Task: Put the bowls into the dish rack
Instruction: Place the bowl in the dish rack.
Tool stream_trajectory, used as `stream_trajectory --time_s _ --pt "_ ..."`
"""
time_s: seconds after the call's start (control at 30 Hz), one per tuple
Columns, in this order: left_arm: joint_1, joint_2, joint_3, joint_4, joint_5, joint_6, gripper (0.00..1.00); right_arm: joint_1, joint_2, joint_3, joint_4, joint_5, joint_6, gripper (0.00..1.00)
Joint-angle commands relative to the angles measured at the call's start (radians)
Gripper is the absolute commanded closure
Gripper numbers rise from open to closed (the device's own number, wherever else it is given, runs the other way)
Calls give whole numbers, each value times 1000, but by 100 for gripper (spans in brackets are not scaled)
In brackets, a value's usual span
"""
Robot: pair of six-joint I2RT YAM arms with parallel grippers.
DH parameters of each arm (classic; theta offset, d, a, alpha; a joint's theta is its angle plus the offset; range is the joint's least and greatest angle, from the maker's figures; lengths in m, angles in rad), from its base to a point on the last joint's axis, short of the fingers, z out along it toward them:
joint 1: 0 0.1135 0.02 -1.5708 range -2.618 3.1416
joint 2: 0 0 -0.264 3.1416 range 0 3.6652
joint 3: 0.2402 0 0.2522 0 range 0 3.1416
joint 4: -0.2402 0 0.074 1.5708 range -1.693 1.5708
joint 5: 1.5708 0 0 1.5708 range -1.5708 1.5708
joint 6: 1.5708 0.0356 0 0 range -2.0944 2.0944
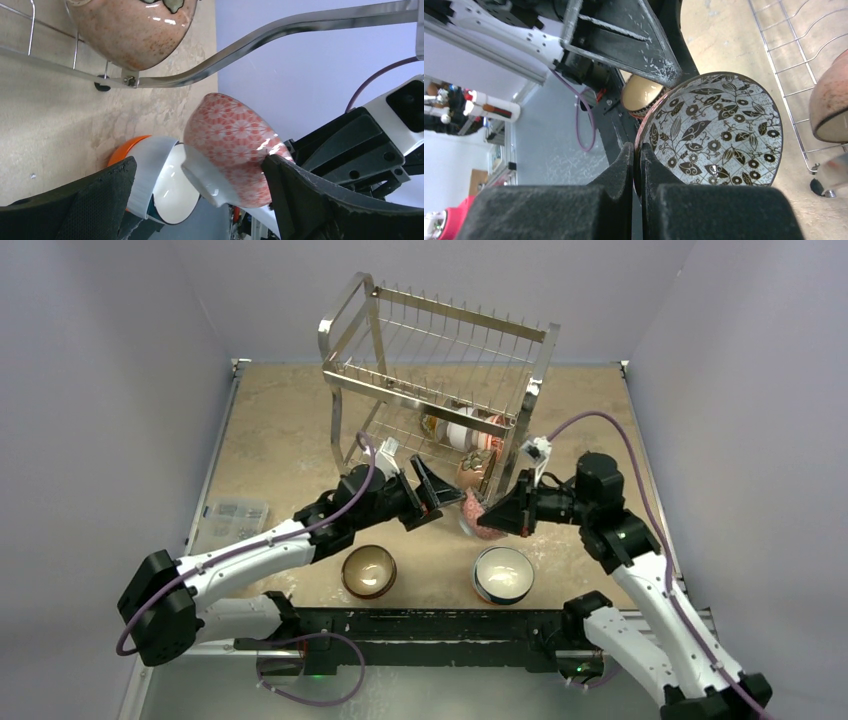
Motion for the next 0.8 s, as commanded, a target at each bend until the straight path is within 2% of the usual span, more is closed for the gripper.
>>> stream_trajectory --time_s 0.0,0.13,0.27,0.4,0.5,0.67,0.77 --pt "4 -12 50 -50 45 -90 2 122 67 33 130 130 -44 100" --pt "4 -44 10 -64 18 -140 2 165 114 37 178 178 -42 100" --pt "3 -46 -62 28 50 -211 2 204 144 37 205 203 -39 100" --pt "3 -7 -47 44 79 -212 2 272 156 31 222 270 -32 100" --pt "4 21 -14 -11 99 -192 1 285 153 31 230 302 -25 100" --pt "4 18 34 -185 37 -135 1 288 141 40 227 352 -33 100" --pt "3 24 17 -164 46 -149 2 288 140 36 235 349 -32 100"
